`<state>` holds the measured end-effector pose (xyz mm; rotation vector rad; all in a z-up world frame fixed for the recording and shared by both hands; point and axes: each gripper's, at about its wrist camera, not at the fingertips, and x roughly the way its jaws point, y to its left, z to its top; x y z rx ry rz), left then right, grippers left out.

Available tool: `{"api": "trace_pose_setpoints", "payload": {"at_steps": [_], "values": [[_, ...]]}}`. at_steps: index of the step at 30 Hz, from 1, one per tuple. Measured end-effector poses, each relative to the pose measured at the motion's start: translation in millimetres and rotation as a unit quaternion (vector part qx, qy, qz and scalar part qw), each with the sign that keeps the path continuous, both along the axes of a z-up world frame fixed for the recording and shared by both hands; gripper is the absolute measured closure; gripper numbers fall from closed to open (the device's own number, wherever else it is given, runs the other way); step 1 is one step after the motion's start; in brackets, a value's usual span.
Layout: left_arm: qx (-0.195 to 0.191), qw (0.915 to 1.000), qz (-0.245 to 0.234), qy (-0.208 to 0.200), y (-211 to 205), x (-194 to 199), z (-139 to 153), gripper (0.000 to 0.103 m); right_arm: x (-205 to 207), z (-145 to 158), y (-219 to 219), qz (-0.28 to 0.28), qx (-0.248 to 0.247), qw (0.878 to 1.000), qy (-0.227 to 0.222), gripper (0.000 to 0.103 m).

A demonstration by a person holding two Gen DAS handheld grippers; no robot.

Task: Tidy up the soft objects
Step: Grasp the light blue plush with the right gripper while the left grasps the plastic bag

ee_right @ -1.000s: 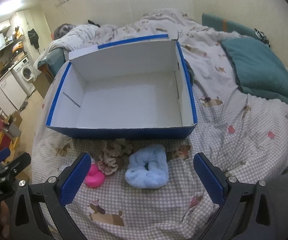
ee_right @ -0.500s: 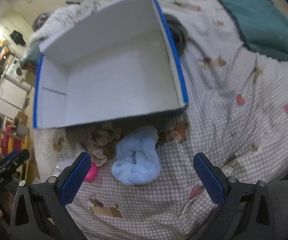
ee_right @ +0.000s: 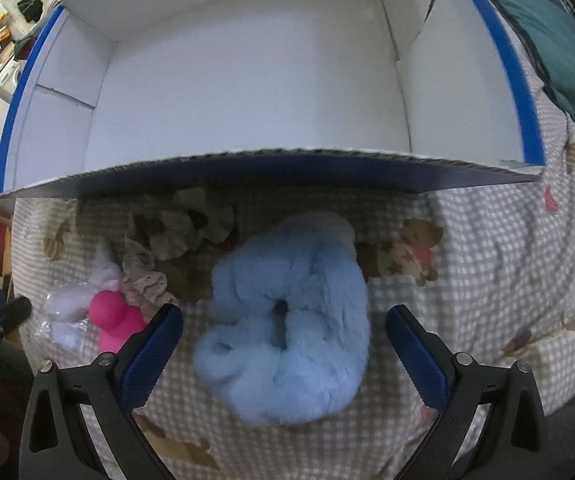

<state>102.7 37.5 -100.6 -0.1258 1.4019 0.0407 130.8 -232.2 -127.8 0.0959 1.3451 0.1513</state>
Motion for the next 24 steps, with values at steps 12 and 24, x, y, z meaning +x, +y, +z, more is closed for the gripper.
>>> {"api": "trace_pose_setpoints", "payload": {"at_steps": [12,24], "values": [[0.014,0.9971,-0.065,0.039,-43,3,-42,0.047,-20,26,-27,0.012,0.075,0.996,-0.041,0.087],[-0.022,0.9984,-0.045,0.026,-33,7,-36,0.094,-30,50,-41,0.013,0.096,0.992,-0.081,0.088]]}}
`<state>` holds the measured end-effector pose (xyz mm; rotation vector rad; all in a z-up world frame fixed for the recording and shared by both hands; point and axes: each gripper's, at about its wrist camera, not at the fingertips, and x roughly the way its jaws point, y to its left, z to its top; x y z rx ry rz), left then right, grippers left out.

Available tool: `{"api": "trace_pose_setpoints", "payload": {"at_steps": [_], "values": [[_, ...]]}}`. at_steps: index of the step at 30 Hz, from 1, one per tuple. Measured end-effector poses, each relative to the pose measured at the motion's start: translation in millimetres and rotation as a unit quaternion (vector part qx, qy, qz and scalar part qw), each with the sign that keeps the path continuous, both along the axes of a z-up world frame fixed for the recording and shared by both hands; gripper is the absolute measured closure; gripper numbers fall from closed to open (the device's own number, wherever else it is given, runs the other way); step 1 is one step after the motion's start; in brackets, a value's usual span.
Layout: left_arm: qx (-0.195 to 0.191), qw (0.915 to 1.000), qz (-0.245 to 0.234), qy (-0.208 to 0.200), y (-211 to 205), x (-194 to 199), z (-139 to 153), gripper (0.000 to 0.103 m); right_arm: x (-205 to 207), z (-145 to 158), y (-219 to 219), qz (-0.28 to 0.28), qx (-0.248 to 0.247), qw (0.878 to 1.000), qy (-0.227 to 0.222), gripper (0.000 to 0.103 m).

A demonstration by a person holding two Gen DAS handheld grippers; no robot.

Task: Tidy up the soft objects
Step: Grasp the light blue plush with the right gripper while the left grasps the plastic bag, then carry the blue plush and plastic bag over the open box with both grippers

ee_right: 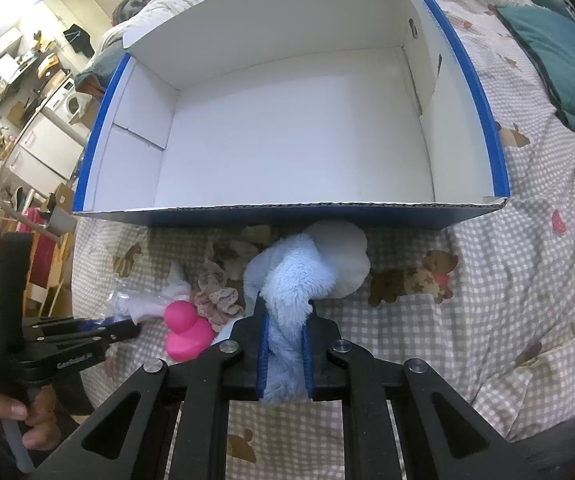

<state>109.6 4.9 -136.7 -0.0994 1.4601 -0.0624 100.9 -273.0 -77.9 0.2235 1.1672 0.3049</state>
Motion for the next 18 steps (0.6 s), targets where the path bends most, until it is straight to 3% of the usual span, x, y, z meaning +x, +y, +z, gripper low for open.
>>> {"api": "trace_pose_setpoints", "payload": {"at_steps": [7,12,14,18], "values": [[-0.003,0.9998,-0.004,-0.020,15,-16,26,0.096,-1,-4,2,-0.008,-0.006,1.000,-0.002,0.088],[0.028,0.9981,0.015,-0.052,20,-28,43,0.097,-7,3,0,-0.010,-0.002,1.000,-0.016,0.088],[0.077,0.9932,0.028,-0.083,29,-32,53,0.097,-9,5,-1,-0.011,-0.002,1.000,-0.018,0.088],[0.081,0.9897,0.049,-0.108,39,-37,67,0.097,-12,6,2,-0.010,-0.011,1.000,-0.023,0.088]]}}
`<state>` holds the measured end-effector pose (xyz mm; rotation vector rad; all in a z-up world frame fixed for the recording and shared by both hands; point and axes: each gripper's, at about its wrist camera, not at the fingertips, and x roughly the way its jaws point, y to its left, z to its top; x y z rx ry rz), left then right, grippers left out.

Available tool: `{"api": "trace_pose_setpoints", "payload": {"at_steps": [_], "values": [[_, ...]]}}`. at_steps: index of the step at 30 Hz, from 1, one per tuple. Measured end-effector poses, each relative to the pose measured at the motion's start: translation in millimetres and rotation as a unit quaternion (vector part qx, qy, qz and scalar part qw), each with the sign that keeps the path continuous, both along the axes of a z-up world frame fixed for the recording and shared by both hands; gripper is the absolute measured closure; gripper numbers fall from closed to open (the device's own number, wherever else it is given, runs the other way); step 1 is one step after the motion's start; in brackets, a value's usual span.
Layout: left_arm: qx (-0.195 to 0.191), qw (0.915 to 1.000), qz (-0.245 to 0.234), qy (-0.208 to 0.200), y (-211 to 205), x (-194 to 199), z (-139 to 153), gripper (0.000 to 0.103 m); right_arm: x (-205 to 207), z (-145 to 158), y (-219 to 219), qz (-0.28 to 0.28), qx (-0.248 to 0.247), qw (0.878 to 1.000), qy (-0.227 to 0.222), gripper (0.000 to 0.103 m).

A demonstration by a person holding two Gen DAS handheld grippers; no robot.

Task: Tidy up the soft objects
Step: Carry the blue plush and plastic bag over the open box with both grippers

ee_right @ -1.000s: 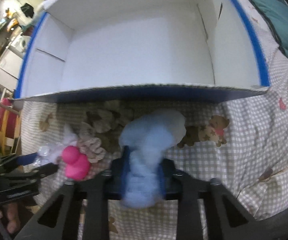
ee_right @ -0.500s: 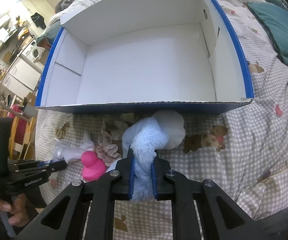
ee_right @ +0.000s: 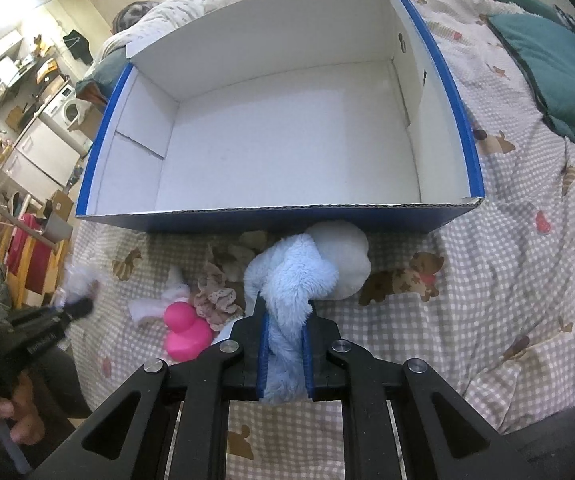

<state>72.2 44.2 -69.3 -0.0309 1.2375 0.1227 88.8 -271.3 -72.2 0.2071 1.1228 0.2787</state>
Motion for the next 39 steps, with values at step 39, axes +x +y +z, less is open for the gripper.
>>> {"api": "trace_pose_setpoints", "payload": {"at_steps": [39], "values": [[-0.022,0.9728,-0.044,-0.226,-57,15,101,0.097,-16,99,5,0.050,0.059,0.981,-0.177,0.088]]}}
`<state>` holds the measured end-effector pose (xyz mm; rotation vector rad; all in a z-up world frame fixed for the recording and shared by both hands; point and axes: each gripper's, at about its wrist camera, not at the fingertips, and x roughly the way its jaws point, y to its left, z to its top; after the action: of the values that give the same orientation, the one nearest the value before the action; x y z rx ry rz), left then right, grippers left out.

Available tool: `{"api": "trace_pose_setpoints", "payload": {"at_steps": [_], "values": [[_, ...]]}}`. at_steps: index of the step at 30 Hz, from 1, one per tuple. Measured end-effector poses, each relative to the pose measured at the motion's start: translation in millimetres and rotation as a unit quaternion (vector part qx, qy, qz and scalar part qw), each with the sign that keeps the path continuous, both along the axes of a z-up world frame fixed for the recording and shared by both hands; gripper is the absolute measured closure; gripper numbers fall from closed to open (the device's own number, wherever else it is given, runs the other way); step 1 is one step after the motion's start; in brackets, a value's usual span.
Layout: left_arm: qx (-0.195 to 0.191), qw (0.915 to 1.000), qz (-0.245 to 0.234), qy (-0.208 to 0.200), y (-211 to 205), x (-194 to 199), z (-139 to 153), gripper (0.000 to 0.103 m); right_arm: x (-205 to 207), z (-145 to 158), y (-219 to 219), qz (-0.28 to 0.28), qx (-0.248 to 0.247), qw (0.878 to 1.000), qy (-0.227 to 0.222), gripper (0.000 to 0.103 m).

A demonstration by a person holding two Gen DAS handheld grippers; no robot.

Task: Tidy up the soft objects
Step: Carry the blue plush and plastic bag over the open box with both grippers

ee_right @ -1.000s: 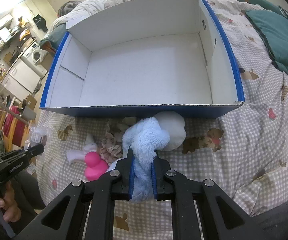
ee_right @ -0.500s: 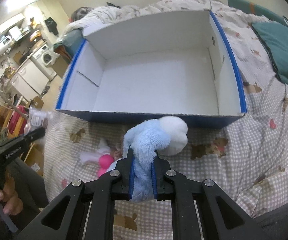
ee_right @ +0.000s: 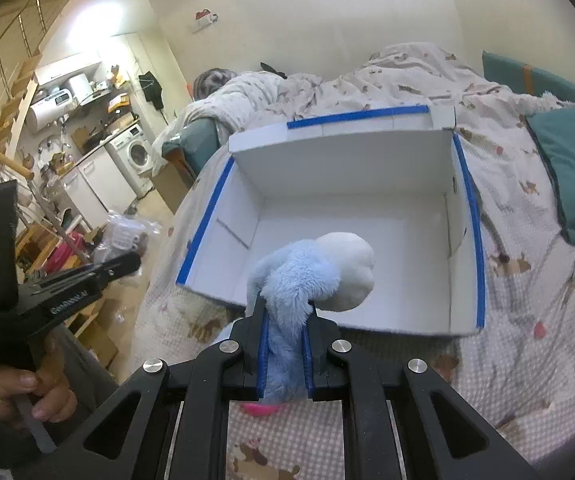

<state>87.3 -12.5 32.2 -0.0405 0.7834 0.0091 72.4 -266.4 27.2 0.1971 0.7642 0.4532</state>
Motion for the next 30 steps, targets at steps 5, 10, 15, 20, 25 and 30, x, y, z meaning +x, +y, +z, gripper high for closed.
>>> {"api": "trace_pose_setpoints", "payload": {"at_steps": [5,10,15,20,25,30], "values": [[-0.002,0.9999,-0.015,-0.002,-8,25,6,0.097,24,6,-3,-0.005,0.005,1.000,0.000,0.088],[0.003,0.9997,-0.022,0.014,-17,55,-1,0.097,56,-1,-4,-0.009,-0.003,1.000,0.005,0.088],[0.023,0.9991,-0.025,0.023,-24,77,-20,0.097,83,-30,-7,-0.025,-0.006,0.999,0.020,0.088],[0.028,0.9983,-0.021,0.046,-30,92,-48,0.097,93,-51,-2,-0.038,-0.029,0.997,0.054,0.088],[0.036,0.9973,-0.029,0.057,-38,94,-69,0.097,93,-61,4,-0.033,-0.051,0.996,0.066,0.088],[0.040,0.9964,-0.041,0.063,-41,93,-78,0.097,94,-71,10,-0.030,-0.064,0.994,0.080,0.088]]}}
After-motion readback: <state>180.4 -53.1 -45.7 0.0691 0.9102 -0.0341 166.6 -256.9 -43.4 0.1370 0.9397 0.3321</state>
